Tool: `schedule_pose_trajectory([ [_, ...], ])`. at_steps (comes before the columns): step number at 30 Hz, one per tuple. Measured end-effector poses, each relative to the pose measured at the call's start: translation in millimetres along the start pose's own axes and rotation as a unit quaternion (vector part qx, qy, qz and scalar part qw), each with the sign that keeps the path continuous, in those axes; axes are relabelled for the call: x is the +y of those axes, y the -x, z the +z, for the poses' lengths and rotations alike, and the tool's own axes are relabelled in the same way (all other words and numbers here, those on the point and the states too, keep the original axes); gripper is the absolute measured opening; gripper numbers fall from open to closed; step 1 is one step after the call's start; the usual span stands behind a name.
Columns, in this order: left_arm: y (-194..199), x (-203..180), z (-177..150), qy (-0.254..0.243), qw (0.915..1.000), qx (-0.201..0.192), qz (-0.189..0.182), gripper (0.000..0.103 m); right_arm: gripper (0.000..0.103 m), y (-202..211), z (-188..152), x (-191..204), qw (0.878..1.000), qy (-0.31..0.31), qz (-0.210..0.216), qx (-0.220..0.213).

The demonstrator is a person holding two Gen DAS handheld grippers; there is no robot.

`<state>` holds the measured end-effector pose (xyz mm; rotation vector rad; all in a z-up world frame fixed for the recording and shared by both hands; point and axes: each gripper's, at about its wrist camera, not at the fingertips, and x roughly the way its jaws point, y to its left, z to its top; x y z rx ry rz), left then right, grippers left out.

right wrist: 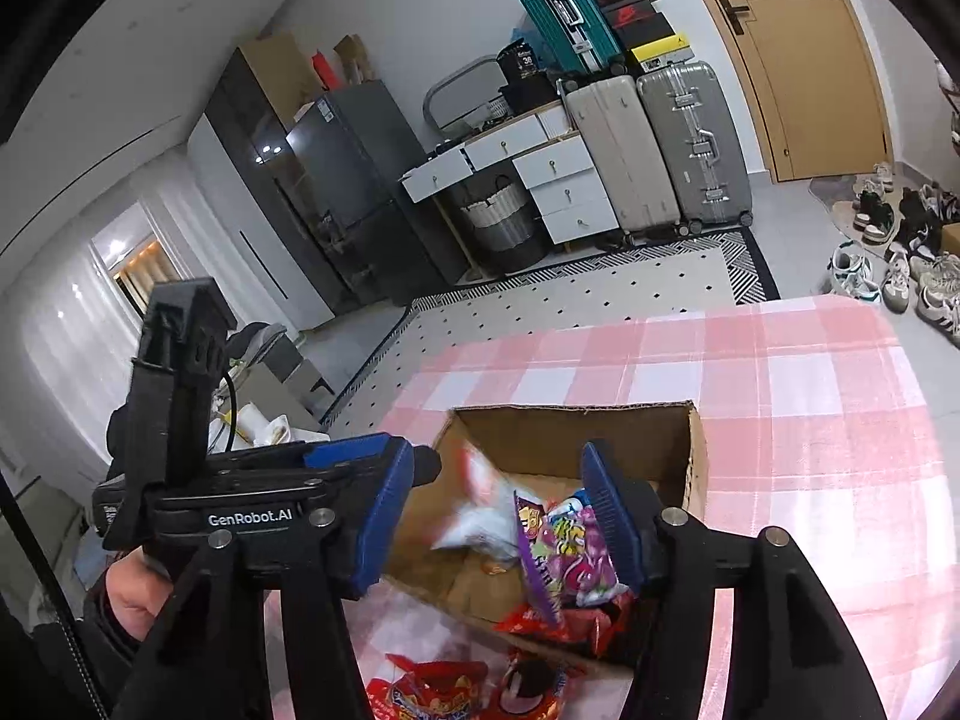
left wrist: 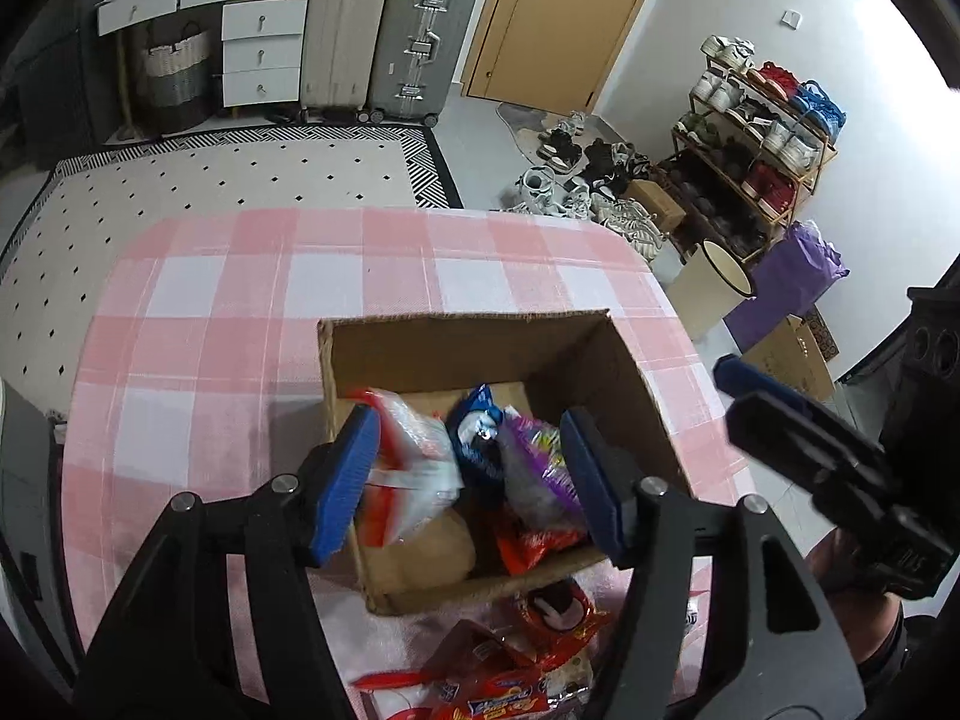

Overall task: Organize snacks
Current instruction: 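Open both grippers over the box to drop both bags inside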

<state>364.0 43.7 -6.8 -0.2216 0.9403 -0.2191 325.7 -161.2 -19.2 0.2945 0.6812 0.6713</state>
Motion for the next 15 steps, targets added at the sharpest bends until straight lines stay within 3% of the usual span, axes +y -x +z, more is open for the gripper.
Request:
schedule_pose_trajectory([
  [7, 26.6, -12.4, -20.7, -0.024, 0.9993, -0.023, 0.020, 0.061, 0.066, 20.3, 1.0, 2.2, 1.000, 0.001, -0.004, -0.021],
  [11, 53.8, -25.1, -36.9, -0.039, 0.9977, -0.044, 0.034, 0.071, 0.068, 36.1, -1.7, 10.3, 1.000, 0.006, -0.002, -0.030],
  [15, 73.2, -35.3, -50.3, -0.046, 0.9966, -0.059, 0.034, 0.075, 0.070, 53.4, -6.7, 20.5, 0.999, 0.014, -0.001, -0.039],
])
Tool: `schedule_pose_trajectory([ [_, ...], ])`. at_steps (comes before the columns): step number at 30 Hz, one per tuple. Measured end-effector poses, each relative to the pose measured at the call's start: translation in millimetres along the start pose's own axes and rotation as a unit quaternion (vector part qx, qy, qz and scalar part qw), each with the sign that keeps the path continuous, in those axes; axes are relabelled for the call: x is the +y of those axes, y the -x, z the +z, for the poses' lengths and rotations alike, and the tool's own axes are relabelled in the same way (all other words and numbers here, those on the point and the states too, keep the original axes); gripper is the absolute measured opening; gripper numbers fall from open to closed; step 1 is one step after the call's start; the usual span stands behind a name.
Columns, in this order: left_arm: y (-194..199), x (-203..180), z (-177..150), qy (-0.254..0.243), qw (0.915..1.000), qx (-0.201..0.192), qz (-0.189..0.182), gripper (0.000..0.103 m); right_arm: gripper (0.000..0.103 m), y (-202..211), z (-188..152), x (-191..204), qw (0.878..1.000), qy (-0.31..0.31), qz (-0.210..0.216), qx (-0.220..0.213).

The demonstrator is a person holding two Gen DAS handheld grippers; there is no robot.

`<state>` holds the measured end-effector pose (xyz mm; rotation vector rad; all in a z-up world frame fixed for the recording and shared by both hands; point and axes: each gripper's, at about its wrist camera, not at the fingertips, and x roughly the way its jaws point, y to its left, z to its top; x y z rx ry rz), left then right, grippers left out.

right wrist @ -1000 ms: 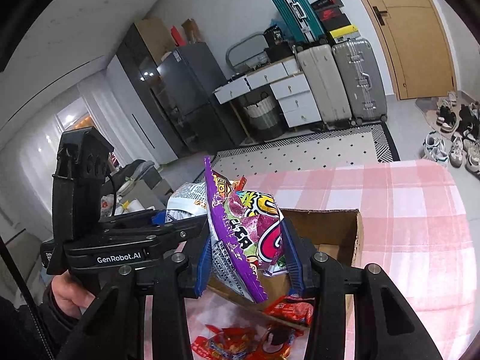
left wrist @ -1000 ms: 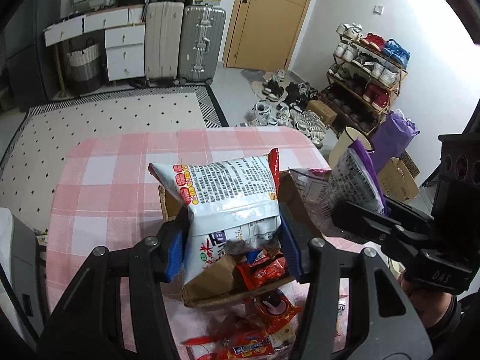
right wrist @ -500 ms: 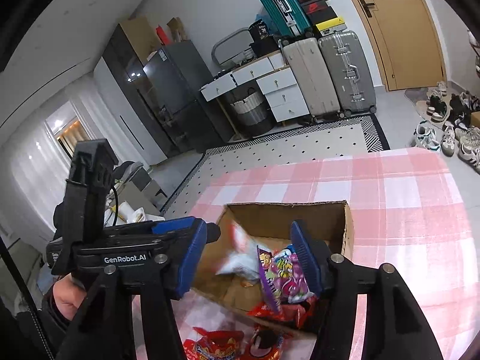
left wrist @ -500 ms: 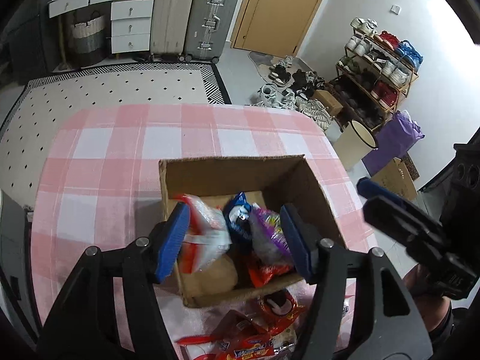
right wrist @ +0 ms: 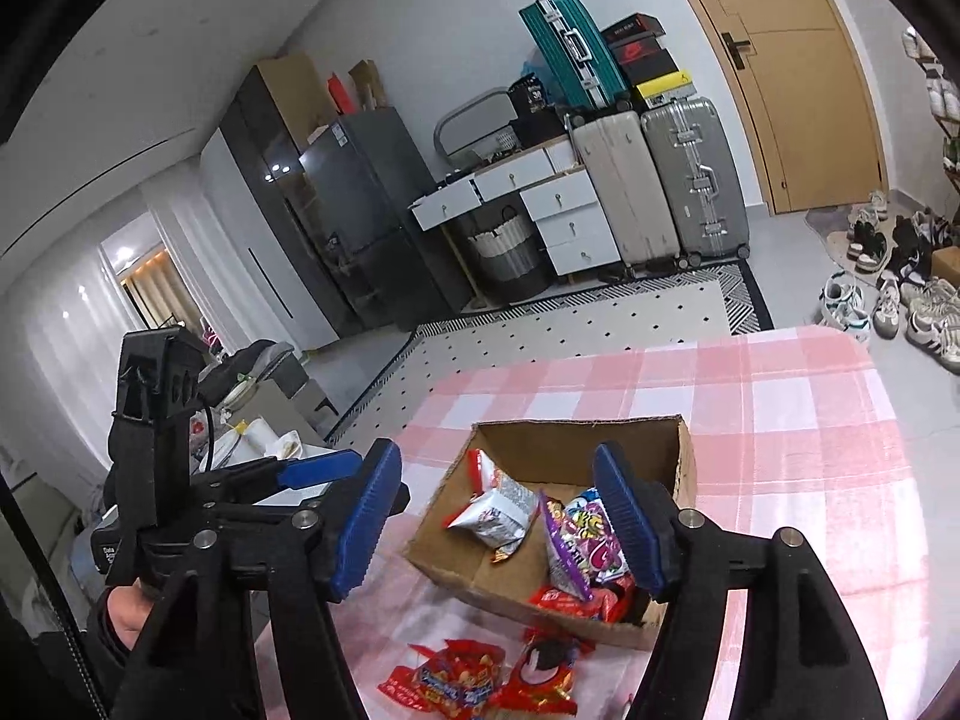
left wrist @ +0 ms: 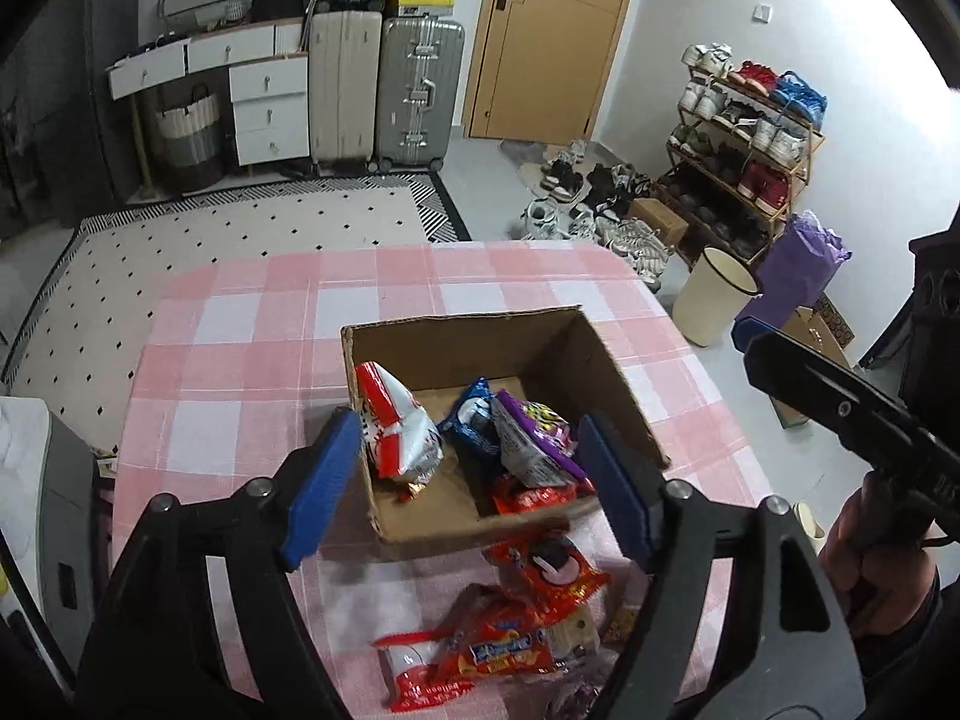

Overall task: Organize snacks
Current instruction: 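Open both grippers over the box to drop both bags inside, then move both grippers back toward the remaining snacks on the table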

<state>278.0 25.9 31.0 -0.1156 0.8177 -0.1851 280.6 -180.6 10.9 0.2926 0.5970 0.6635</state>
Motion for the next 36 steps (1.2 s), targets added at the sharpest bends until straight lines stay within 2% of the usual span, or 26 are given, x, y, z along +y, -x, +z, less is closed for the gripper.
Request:
schedule_pose_trajectory([
  [2, 12.2, -3.6, -6.8, -0.002, 1.0000, -0.005, 0.003, 0.080, 0.075, 9.4, -3.1, 5.7, 1.000, 0.005, 0.000, -0.005],
  [6, 33.8, -11.5, -22.2, -0.019, 0.9997, -0.015, 0.009, 0.081, 0.079, 29.8, -13.4, 18.5, 1.000, 0.016, 0.001, -0.017],
  [8, 44.4, -14.7, -31.4, -0.021, 0.9996, -0.018, 0.009, 0.082, 0.085, 39.8, -18.6, 22.9, 1.000, 0.017, 0.001, -0.021],
  [11, 60.7, -18.9, -46.3, -0.021, 0.9994, -0.025, 0.009, 0.085, 0.090, 55.1, -29.1, 30.8, 0.999, 0.022, 0.002, -0.029],
  [16, 84.2, -26.7, -72.3, -0.028, 0.9990, -0.032, 0.013, 0.086, 0.098, 78.8, -48.9, 41.3, 0.999, 0.026, -0.007, -0.041],
  [20, 103.7, -31.4, -93.8, -0.028, 0.9988, -0.039, 0.012, 0.087, 0.101, 95.9, -63.7, 46.3, 0.998, 0.026, -0.019, -0.046],
  [26, 125.3, -37.9, -117.3, -0.027, 0.9986, -0.046, 0.000, 0.102, 0.102, 124.3, -85.0, 50.9, 0.998, 0.025, -0.031, -0.053],
  [36, 133.6, -47.0, -156.5, -0.014, 0.9990, -0.028, -0.033, 0.102, 0.102, 166.4, -116.2, 59.1, 0.996, 0.040, -0.051, -0.060],
])
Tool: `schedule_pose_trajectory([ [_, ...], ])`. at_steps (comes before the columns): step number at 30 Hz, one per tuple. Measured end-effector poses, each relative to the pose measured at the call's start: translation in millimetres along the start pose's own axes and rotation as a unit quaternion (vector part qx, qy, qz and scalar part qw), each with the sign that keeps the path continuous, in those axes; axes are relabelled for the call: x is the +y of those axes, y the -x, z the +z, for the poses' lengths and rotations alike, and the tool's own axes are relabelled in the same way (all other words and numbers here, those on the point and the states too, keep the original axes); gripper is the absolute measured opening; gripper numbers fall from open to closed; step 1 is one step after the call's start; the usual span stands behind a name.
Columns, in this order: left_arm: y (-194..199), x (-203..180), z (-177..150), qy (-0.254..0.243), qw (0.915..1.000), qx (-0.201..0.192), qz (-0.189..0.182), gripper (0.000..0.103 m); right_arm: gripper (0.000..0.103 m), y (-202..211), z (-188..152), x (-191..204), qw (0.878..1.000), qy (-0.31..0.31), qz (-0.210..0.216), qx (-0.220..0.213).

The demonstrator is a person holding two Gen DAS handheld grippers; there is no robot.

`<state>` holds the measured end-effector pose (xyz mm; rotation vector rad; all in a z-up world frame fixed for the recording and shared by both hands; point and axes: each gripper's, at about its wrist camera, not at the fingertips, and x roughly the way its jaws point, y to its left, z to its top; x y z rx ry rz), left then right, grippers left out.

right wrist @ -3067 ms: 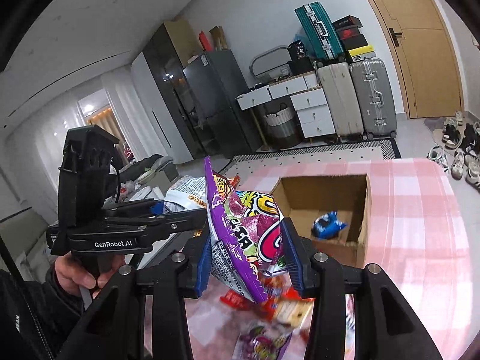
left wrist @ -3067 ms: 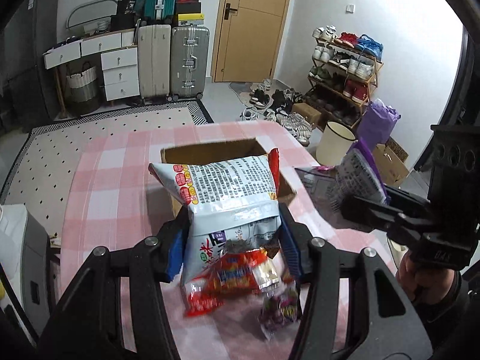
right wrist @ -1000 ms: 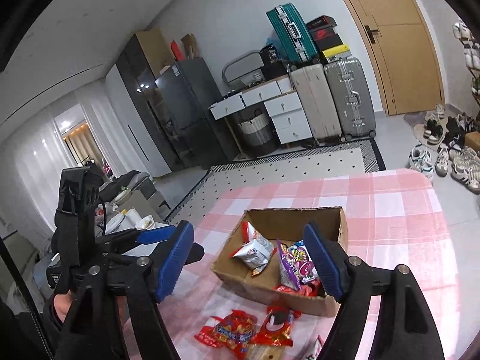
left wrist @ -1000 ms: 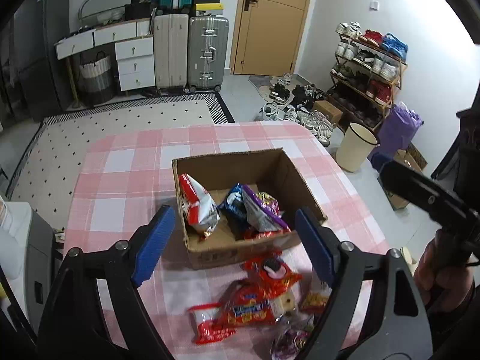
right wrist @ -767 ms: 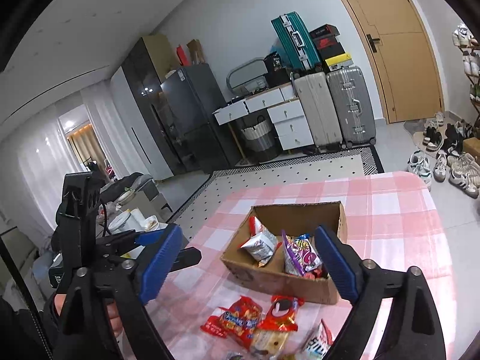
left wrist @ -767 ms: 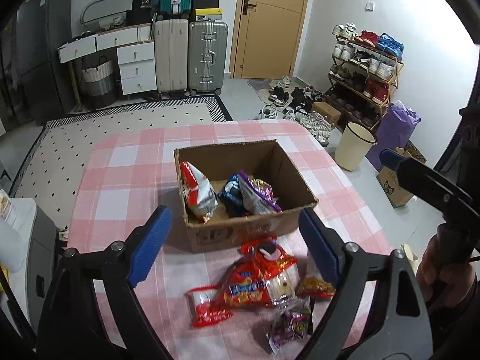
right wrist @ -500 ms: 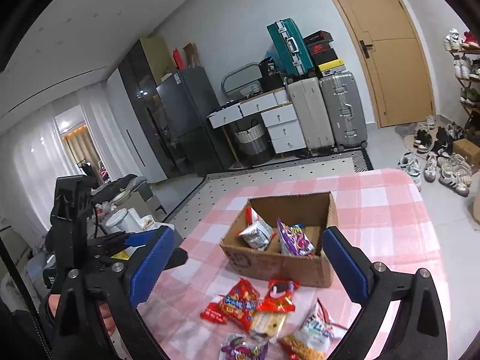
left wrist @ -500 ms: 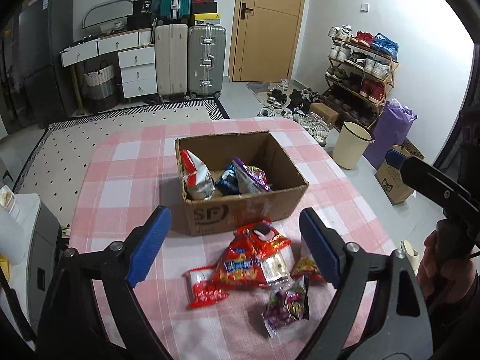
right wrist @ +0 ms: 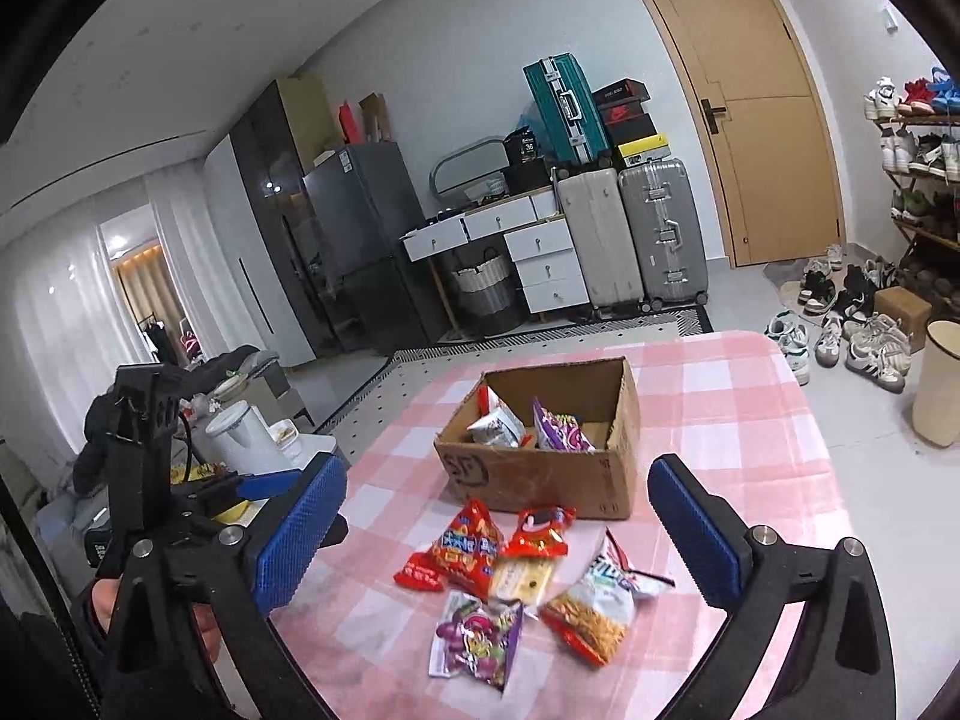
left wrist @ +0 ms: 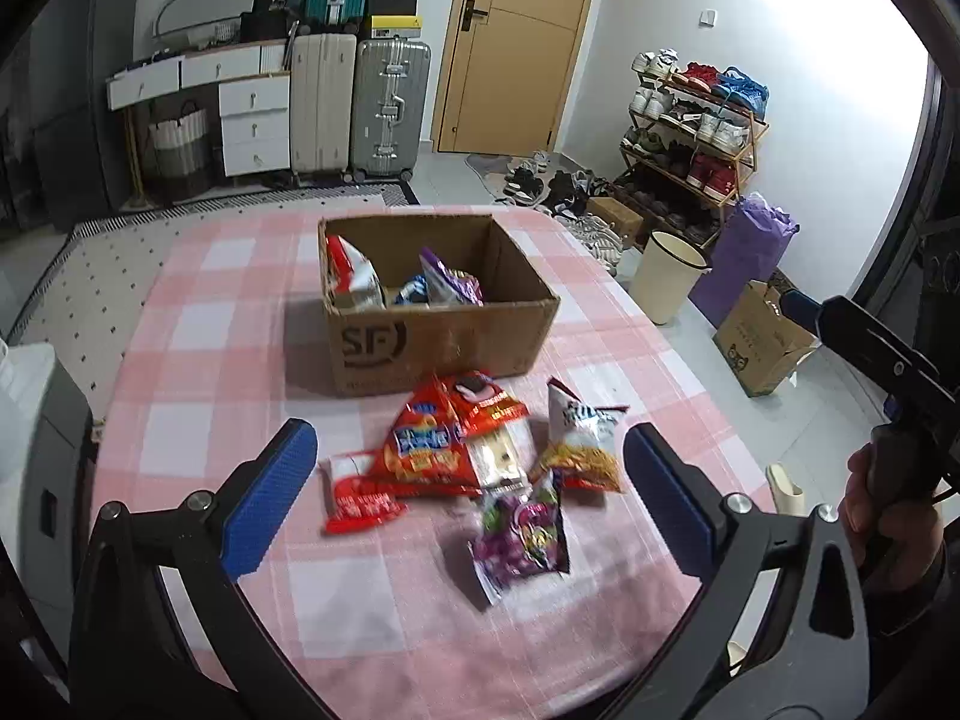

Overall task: Organize snacks
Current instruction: 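Move both grippers back toward the remaining snacks on the table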

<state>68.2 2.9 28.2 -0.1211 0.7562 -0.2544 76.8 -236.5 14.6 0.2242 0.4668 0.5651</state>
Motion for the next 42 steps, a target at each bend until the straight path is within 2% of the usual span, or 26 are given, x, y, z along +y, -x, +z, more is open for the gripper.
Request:
schedule_pose_trajectory([
  [3, 3.2, -4.1, -10.4, -0.001, 1.0000, -0.007, -0.001, 0.102, 0.102, 8.3, -7.2, 0.7, 1.000, 0.004, -0.003, -0.002],
  [7, 1.6, -11.6, -24.6, -0.026, 0.9993, -0.021, 0.017, 0.102, 0.102, 14.4, -18.6, -1.4, 1.000, 0.001, -0.007, -0.001],
  [17, -47.1, 3.9, -60.3, 0.004, 0.9989, 0.045, -0.005, 0.102, 0.102, 20.8, -41.0, -14.7, 1.000, -0.022, -0.004, 0.003],
  [27, -107.1, 1.4, -85.8, 0.008, 0.9946, 0.102, -0.019, 0.102, 0.102, 11.0, -70.3, -41.0, 0.998, -0.048, -0.009, 0.029],
  [32, -129.7, -2.3, -92.0, 0.006, 0.9931, 0.115, -0.022, 0.102, 0.102, 2.6, -79.8, -51.3, 0.998, -0.059, -0.009, 0.037],
  [36, -139.3, 0.1, -94.6, 0.025, 0.9935, 0.105, -0.034, 0.101, 0.102, -7.6, -87.1, -60.6, 0.996, -0.071, -0.005, 0.046],
  [42, -157.0, 0.1, -97.9, 0.030, 0.9919, 0.117, -0.041, 0.099, 0.102, -19.0, -95.7, -67.6, 0.995, -0.081, -0.002, 0.057],
])
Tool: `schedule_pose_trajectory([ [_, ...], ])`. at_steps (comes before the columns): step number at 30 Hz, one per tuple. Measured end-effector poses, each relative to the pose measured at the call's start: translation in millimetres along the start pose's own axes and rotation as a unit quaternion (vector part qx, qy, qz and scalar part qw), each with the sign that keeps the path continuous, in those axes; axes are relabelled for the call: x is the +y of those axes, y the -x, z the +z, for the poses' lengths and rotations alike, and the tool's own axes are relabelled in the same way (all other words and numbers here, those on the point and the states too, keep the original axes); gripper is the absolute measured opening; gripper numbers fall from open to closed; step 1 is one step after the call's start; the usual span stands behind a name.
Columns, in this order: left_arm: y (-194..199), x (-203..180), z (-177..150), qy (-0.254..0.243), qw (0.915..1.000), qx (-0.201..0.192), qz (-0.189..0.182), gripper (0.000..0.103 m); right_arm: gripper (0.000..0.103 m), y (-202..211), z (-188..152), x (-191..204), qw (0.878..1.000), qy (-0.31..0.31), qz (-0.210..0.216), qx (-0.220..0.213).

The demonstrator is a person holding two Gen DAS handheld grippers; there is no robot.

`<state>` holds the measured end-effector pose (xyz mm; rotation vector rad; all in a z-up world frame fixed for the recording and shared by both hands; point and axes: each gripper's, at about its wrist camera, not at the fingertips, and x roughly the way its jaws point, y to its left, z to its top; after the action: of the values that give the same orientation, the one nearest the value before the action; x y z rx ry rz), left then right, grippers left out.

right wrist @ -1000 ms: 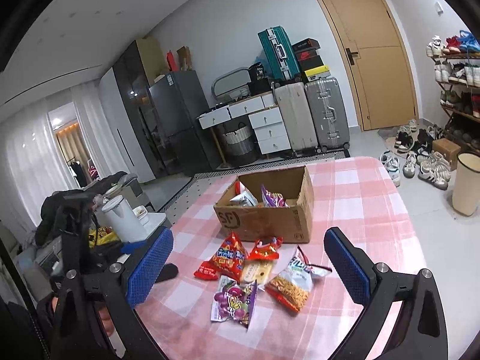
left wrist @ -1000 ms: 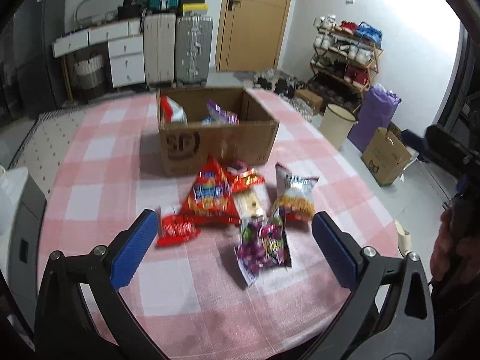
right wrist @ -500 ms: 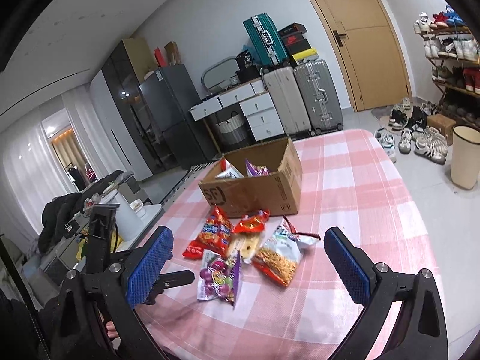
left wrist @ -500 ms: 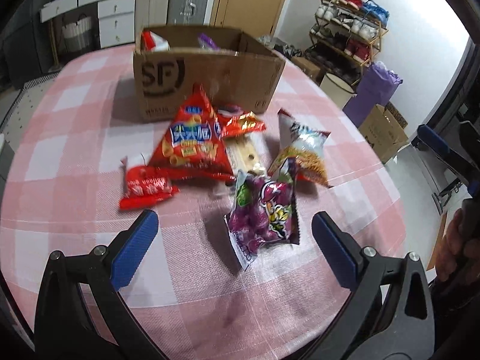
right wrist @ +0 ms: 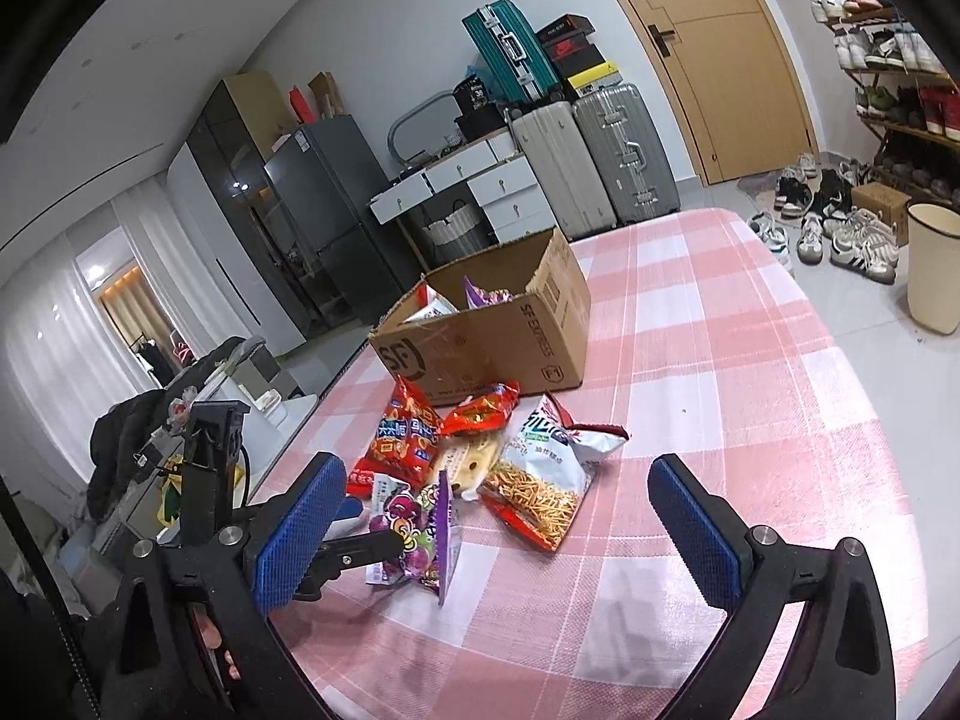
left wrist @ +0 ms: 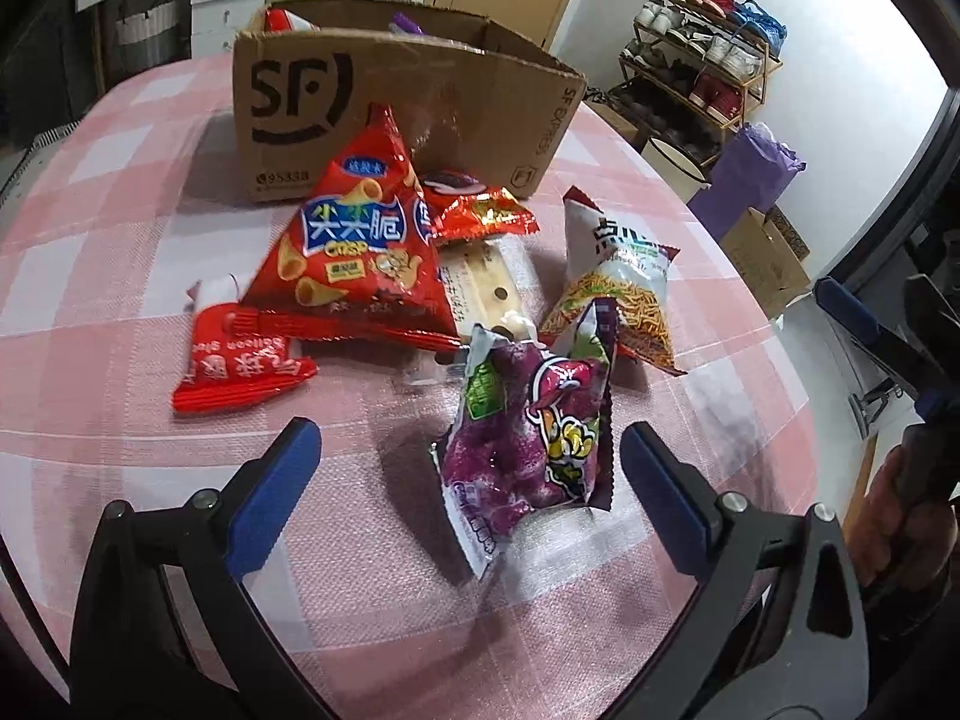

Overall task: Organize snacks
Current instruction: 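Move both grippers back toward the remaining snacks on the table, then close the left gripper on the purple grape candy bag and lift it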

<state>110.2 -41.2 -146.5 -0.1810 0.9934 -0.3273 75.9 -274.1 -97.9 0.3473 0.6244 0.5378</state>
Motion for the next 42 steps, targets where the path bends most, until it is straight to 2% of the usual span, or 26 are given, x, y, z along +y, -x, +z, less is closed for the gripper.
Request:
schedule_pose_trajectory([
  [4, -10.0, -1.1, -0.7, 0.009, 0.9998, -0.002, -0.018, 0.098, 0.102, -7.8, -1.9, -3.0, 1.000, -0.003, 0.005, 0.006],
  [7, -17.5, -0.6, -0.9, 0.018, 0.9996, -0.002, -0.021, 0.093, 0.102, -11.6, -3.6, -5.6, 1.000, -0.006, 0.007, 0.009],
  [9, -23.5, 1.0, 1.0, 0.024, 0.9994, 0.002, -0.025, 0.085, 0.102, -12.6, -4.9, -6.2, 1.000, -0.007, 0.007, 0.011],
  [11, -28.0, 0.2, 2.5, 0.024, 0.9991, 0.003, -0.035, 0.081, 0.102, -14.8, -5.3, -7.6, 1.000, -0.008, 0.006, 0.012],
  [14, -33.2, -2.3, 3.0, 0.018, 0.9985, 0.005, -0.052, 0.065, 0.102, -16.5, -6.8, -8.6, 1.000, -0.010, 0.006, 0.015],
  [19, -38.9, -6.5, 3.8, 0.016, 0.9973, 0.000, -0.072, 0.053, 0.102, -19.0, -8.4, -8.2, 1.000, -0.010, 0.006, 0.018],
  [20, -40.6, -6.7, 4.0, 0.018, 0.9968, 0.001, -0.077, 0.046, 0.102, -18.5, -8.7, -8.0, 1.000, -0.009, 0.006, 0.018],
  [27, -38.0, -17.3, -1.6, 0.002, 0.9969, -0.004, -0.078, 0.031, 0.102, -16.9, -9.4, -4.4, 1.000, -0.005, 0.006, 0.020],
  [29, -32.5, -16.8, -4.5, -0.009, 0.9977, -0.011, -0.066, 0.031, 0.102, -16.6, -8.9, -2.2, 1.000, -0.004, 0.007, 0.021],
  [42, -0.6, -1.1, -13.5, -0.013, 0.9972, -0.028, -0.068, 0.031, 0.102, -20.5, -7.7, 7.8, 1.000, 0.005, 0.002, 0.026],
])
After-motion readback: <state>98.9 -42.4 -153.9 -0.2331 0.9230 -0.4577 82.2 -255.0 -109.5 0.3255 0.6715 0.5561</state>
